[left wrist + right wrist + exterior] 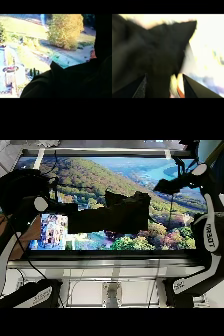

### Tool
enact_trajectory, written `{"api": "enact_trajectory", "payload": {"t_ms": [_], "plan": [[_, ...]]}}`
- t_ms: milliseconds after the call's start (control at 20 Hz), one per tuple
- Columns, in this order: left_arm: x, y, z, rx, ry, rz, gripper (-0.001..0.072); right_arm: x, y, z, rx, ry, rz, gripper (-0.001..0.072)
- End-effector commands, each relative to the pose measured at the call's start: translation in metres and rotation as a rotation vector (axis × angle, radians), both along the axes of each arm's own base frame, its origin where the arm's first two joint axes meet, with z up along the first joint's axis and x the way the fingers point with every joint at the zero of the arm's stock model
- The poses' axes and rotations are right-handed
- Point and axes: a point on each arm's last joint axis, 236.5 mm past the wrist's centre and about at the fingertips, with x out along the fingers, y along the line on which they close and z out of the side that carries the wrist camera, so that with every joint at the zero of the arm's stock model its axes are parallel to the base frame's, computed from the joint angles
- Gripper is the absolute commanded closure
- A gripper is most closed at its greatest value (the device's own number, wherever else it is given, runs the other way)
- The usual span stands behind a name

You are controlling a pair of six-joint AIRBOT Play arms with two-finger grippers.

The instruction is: Fold the clothes and pants, and hang the long-sleeved shirts on hangers.

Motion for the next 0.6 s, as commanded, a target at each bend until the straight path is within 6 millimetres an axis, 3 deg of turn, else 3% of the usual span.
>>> {"api": "enact_trajectory", "payload": {"t_ms": [0,50,150,200,250,350,400,450,550], "plan": [[0.003,0.003,0.013,-0.011,-0.033,0.011,0.0195,-0.066,-0.033,-0.010,-0.049,0.122,0.038,0.0222],[0.003,0.009,0.029,-0.015,-0.067,0.023,-0.0005,-0.081,-0.038,-0.016,-0.043,0.128,0.017,0.0222],[-0.004,0.028,0.064,-0.015,-0.139,0.061,0.0014,-0.116,-0.038,-0.032,-0.018,0.154,-0.017,0.0222],[-0.016,0.040,0.073,0.005,-0.140,0.073,0.0014,-0.131,-0.034,-0.041,-0.010,0.159,-0.015,0.0222],[-0.034,0.053,0.069,0.043,-0.096,0.078,0.0014,-0.143,-0.028,-0.050,-0.001,0.163,-0.023,0.0222],[-0.082,0.078,0.031,0.106,0.059,0.140,0.0014,-0.153,-0.010,-0.061,0.068,0.143,-0.046,0.0222],[-0.101,0.080,0.007,0.094,0.105,0.179,0.0014,-0.153,-0.001,-0.065,0.115,0.134,-0.060,0.0222],[-0.109,0.077,-0.013,0.059,0.108,0.218,0.0014,-0.151,0.009,-0.066,0.171,0.129,-0.079,0.0221],[-0.107,0.065,-0.040,-0.040,0.065,0.275,0.0014,-0.145,0.021,-0.064,0.239,0.101,-0.083,0.0222]]}}
